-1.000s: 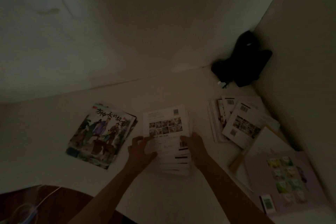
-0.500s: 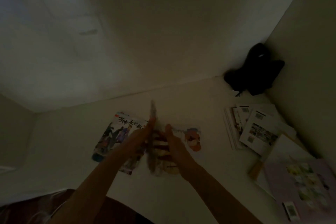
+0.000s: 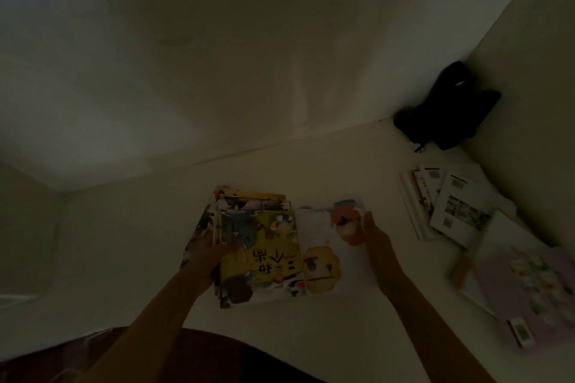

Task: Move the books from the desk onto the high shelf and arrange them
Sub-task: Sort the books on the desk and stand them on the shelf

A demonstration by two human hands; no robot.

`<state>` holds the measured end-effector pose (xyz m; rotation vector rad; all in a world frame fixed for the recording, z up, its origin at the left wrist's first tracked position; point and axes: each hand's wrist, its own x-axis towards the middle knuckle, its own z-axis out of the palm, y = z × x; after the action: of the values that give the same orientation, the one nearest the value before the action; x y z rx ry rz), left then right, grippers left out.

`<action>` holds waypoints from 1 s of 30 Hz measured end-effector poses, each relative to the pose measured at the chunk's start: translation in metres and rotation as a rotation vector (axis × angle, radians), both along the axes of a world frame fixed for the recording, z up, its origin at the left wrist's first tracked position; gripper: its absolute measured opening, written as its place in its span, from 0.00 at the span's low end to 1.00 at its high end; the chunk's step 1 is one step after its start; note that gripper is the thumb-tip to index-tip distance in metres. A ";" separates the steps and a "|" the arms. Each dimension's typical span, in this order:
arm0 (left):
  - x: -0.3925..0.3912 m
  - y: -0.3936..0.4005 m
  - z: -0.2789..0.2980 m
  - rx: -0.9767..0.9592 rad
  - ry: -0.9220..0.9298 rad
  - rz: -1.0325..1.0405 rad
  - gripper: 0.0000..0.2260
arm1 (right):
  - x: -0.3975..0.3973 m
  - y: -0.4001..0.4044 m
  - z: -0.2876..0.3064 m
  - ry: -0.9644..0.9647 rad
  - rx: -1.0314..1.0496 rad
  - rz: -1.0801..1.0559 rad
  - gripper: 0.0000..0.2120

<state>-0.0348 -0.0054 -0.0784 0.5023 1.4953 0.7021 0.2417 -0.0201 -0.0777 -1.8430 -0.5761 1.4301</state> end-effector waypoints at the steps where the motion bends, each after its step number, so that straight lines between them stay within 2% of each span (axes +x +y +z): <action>1: -0.003 0.002 -0.001 0.005 -0.005 0.000 0.09 | -0.005 -0.001 0.010 0.253 0.004 0.027 0.28; 2: -0.006 0.004 -0.002 0.018 -0.036 -0.002 0.05 | -0.011 -0.002 0.017 0.405 -0.010 0.079 0.30; 3: -0.010 0.006 -0.003 0.014 -0.064 0.016 0.08 | -0.021 -0.001 0.022 0.444 -0.027 0.168 0.32; 4: -0.015 0.009 -0.006 -0.001 -0.063 0.035 0.18 | -0.030 0.000 0.021 0.383 -0.038 0.273 0.31; 5: -0.019 0.012 -0.012 -0.038 -0.099 0.047 0.30 | -0.041 0.000 0.017 0.269 -0.049 0.368 0.28; 6: -0.025 0.012 -0.018 -0.048 -0.125 0.056 0.37 | -0.051 0.000 0.009 0.094 -0.044 0.433 0.23; 8: -0.029 0.013 -0.030 -0.036 -0.148 0.039 0.40 | -0.070 -0.001 -0.017 -0.346 -0.060 0.533 0.21; 9: -0.025 0.012 -0.020 -0.047 -0.136 0.016 0.40 | -0.080 -0.005 -0.026 -0.478 -0.100 0.555 0.23; 10: -0.022 0.011 -0.015 -0.033 -0.128 0.002 0.38 | -0.091 -0.009 -0.035 -0.503 -0.140 0.533 0.26; 12: -0.017 0.012 -0.011 0.007 -0.083 0.005 0.25 | -0.108 -0.014 -0.049 -0.433 -0.162 0.453 0.27; 14: -0.014 0.014 -0.017 0.002 -0.076 0.012 0.21 | -0.116 -0.015 -0.053 -0.314 -0.173 0.296 0.21; 16: -0.014 0.014 -0.014 -0.005 -0.098 0.004 0.23 | -0.116 -0.019 -0.051 -0.127 -0.151 0.106 0.12; 17: -0.015 0.015 -0.015 -0.026 -0.085 0.019 0.27 | -0.113 -0.022 -0.049 -0.064 -0.128 0.040 0.13; 19: -0.019 0.017 -0.017 -0.075 -0.068 0.029 0.33 | -0.101 -0.027 -0.048 -0.084 -0.095 0.005 0.15; 23: -0.025 0.018 -0.020 -0.089 -0.055 0.035 0.36 | -0.068 -0.029 -0.040 -0.113 -0.070 0.069 0.13; 27: -0.028 0.017 -0.024 -0.080 0.038 -0.013 0.25 | -0.035 -0.020 -0.036 -0.392 -0.066 0.381 0.09; 30: -0.027 0.013 -0.027 -0.038 0.078 -0.067 0.16 | -0.027 -0.016 -0.035 -0.498 -0.069 0.457 0.07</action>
<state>-0.0619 0.0080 -0.1053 0.5539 1.5543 0.6069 0.2150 -0.0366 -0.1123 -2.2340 -1.2746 1.2652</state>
